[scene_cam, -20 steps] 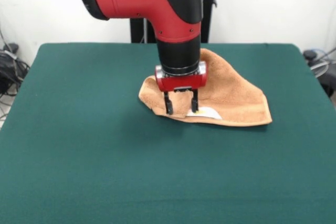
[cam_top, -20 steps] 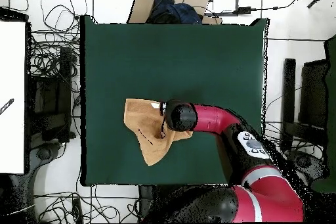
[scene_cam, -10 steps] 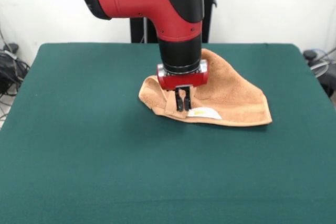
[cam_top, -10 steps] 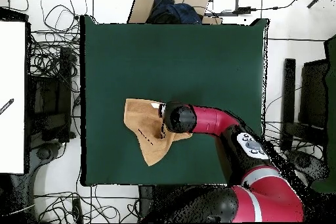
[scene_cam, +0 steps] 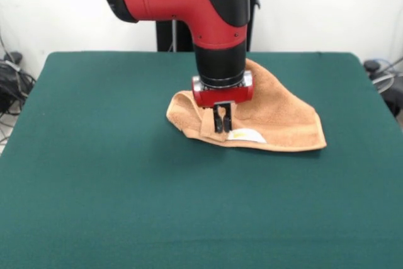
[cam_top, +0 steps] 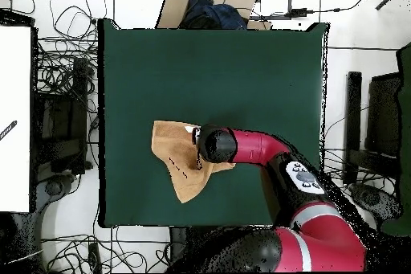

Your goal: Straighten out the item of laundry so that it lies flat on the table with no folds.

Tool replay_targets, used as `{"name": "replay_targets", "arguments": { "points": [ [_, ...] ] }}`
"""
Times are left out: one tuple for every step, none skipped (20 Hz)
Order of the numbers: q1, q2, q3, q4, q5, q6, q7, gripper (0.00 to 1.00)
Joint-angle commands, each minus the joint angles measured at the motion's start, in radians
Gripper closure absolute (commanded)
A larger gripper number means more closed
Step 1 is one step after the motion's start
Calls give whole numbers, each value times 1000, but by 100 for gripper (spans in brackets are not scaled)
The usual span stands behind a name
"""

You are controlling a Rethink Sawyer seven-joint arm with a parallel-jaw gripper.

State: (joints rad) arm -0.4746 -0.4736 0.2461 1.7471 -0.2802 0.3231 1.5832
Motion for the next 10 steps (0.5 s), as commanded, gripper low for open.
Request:
{"name": "replay_targets", "arguments": {
  "points": [
    [27,-22,-12,0,-30,93,52,100],
    [17,-19,-3,3,-29,87,48,100],
    [10,-16,2,5,-27,87,44,0],
    [9,-16,3,6,-27,87,43,0],
    [9,-16,4,7,-27,87,43,0],
    [8,-16,4,8,-27,87,42,0],
    [7,-17,5,12,-26,86,44,0],
    [4,-17,6,16,-23,85,47,0],
    [2,-13,9,15,-21,88,46,0],
    [-1,-13,10,19,-21,82,47,0]
  ]
}}
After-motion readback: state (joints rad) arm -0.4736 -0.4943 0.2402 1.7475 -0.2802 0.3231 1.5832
